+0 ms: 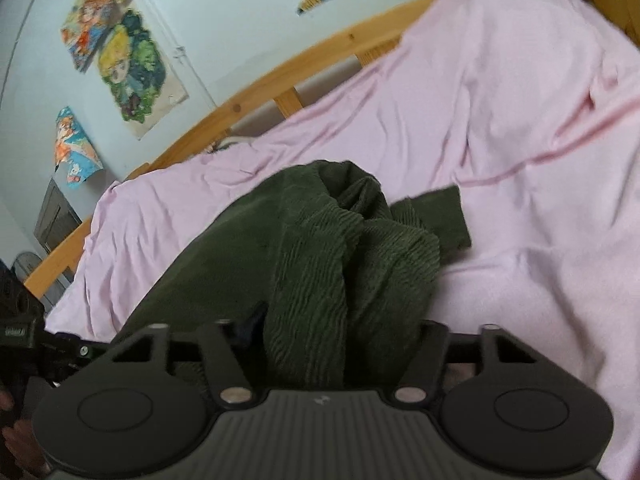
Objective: Fold large clothes
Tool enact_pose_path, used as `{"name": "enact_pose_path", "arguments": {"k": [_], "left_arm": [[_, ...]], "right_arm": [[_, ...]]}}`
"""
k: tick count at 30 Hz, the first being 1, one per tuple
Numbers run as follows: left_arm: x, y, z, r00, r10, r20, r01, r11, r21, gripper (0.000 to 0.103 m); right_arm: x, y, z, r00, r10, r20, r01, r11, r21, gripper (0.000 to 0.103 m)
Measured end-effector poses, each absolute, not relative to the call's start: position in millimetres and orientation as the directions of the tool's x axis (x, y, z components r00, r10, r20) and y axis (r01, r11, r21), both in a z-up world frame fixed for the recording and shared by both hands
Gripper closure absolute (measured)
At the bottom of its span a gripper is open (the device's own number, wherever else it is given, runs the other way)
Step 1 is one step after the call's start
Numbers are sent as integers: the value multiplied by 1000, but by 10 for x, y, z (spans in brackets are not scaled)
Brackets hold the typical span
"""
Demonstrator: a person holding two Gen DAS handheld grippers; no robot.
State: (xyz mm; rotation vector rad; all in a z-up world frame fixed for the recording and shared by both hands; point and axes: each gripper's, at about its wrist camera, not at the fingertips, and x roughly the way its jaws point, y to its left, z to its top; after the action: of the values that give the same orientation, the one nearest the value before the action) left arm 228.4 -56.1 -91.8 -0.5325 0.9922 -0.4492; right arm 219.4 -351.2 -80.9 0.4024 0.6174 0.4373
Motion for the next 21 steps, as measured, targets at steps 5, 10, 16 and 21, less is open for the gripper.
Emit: {"name": "enact_pose_path", "arguments": {"k": [5,10,16,21], "left_arm": [[2166,-475,-795,524,-591,-613,168,777,-606,13],[2188,-270,-485,605,-559,-566,233,805,-546,14],[2549,132,-431,652,-478,-589,156,845,-512,14],[2868,373,-803,618,-446,-648,35,839,-544,13]], "right_arm": [[2003,-3395,-535,785,494,-374,-314,838,446,57],[2175,-3147,-178,820,503,-272,-354,821,449,58],[2805,-2622,-185,802,494,-335,-323,832,452,57],[3239,-2442,-623,749,446,-490,-221,866,449,50]]}}
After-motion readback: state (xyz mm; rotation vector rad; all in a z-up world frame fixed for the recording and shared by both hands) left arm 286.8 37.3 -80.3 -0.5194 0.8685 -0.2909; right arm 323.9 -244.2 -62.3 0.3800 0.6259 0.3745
